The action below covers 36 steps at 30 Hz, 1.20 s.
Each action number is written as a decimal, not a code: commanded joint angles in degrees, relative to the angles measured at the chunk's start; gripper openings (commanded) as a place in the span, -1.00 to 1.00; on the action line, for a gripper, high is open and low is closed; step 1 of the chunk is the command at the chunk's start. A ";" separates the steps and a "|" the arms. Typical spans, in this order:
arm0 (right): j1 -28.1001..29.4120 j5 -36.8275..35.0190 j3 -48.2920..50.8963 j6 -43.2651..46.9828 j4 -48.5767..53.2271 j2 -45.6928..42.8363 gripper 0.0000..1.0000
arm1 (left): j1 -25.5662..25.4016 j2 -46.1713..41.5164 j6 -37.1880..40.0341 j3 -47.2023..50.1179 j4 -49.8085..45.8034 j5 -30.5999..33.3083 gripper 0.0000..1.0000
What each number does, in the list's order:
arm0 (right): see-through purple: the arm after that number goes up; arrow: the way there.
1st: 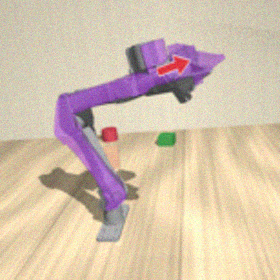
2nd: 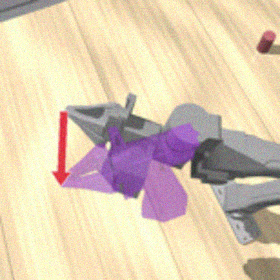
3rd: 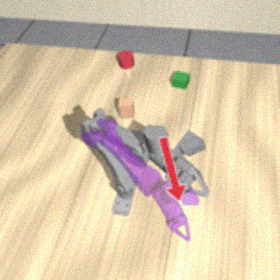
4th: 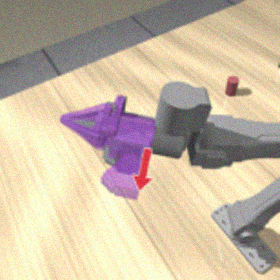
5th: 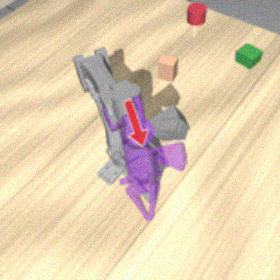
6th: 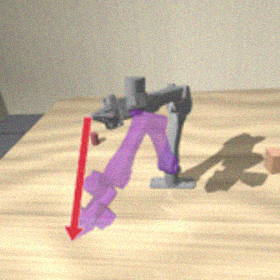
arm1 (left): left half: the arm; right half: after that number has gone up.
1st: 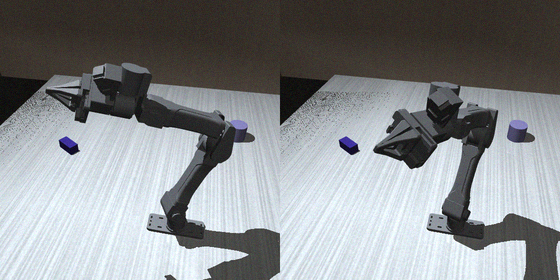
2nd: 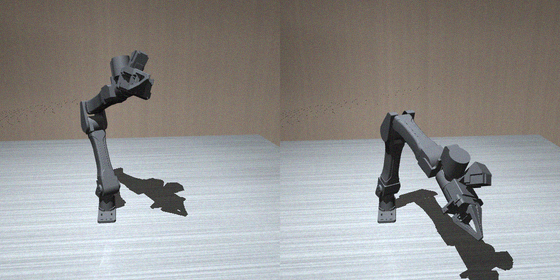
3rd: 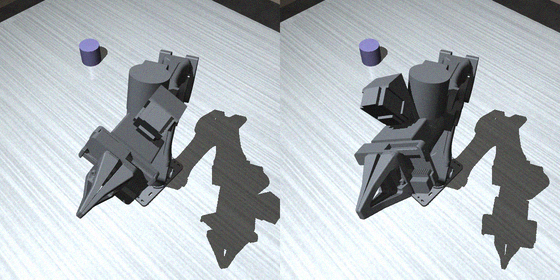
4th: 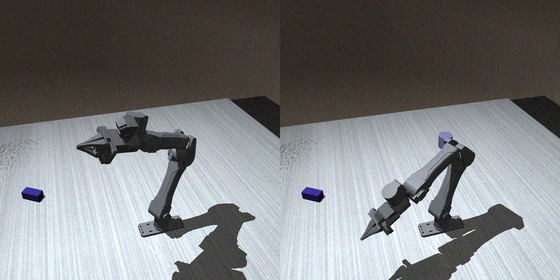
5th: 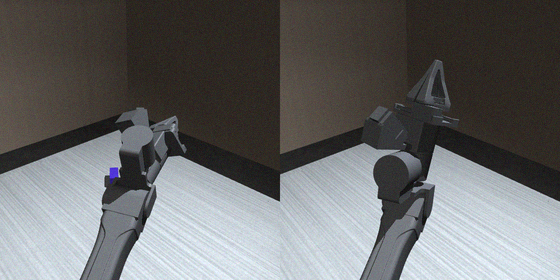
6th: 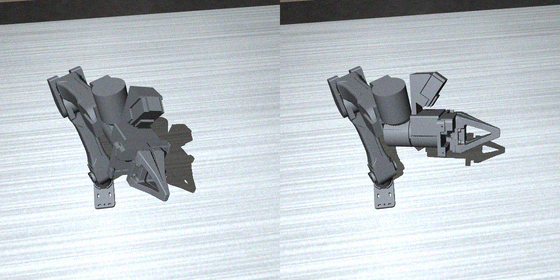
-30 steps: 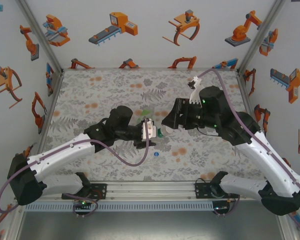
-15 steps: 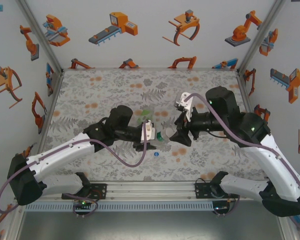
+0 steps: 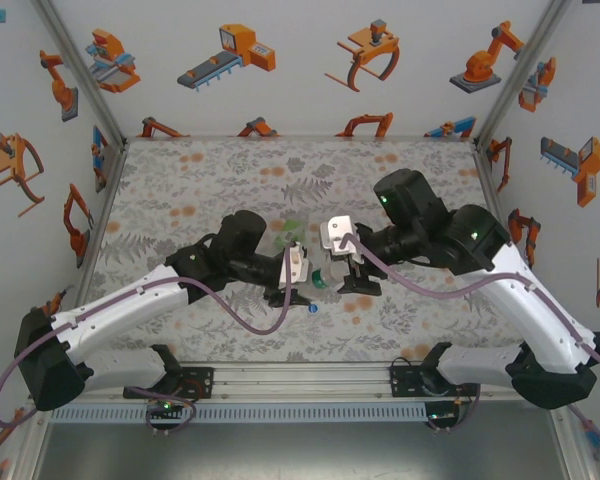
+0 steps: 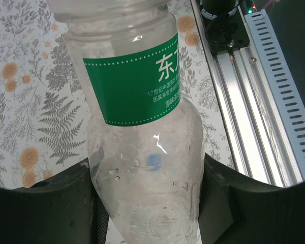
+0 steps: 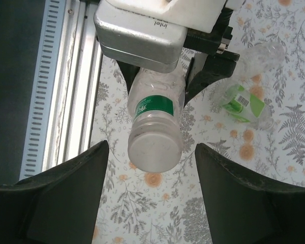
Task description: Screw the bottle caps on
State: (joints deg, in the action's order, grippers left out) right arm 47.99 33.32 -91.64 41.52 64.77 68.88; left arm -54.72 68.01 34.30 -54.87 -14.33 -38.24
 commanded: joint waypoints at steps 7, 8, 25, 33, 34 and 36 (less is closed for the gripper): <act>0.88 -0.46 -0.89 2.69 0.64 0.44 0.12 | -0.21 -1.19 1.30 -1.58 -0.88 -2.57 -1.00; 0.90 -0.45 -0.83 2.69 0.62 0.49 0.10 | -0.21 -1.21 1.29 -1.61 -0.88 -2.52 -1.00; 1.14 -7.87 6.04 -15.31 -9.42 -2.37 -0.35 | -0.23 -3.19 -0.07 1.01 3.71 2.60 -1.00; 1.14 -15.84 15.92 -45.38 -22.61 -6.85 -0.49 | -0.17 -3.25 -0.86 2.69 8.35 7.96 -1.00; 1.11 -17.21 16.86 -49.59 -23.75 -7.37 -0.53 | -0.21 -3.18 -0.88 2.88 9.00 8.66 -1.00; 1.14 -19.09 18.00 -56.91 -25.13 -8.03 -0.60 | -0.21 -3.29 -1.07 3.43 10.45 9.71 -1.00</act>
State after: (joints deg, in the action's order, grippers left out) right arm 48.99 20.34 -75.57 2.87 45.36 61.36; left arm -54.72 66.39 34.28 -51.13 -12.36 -30.22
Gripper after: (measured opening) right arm 0.431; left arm 0.539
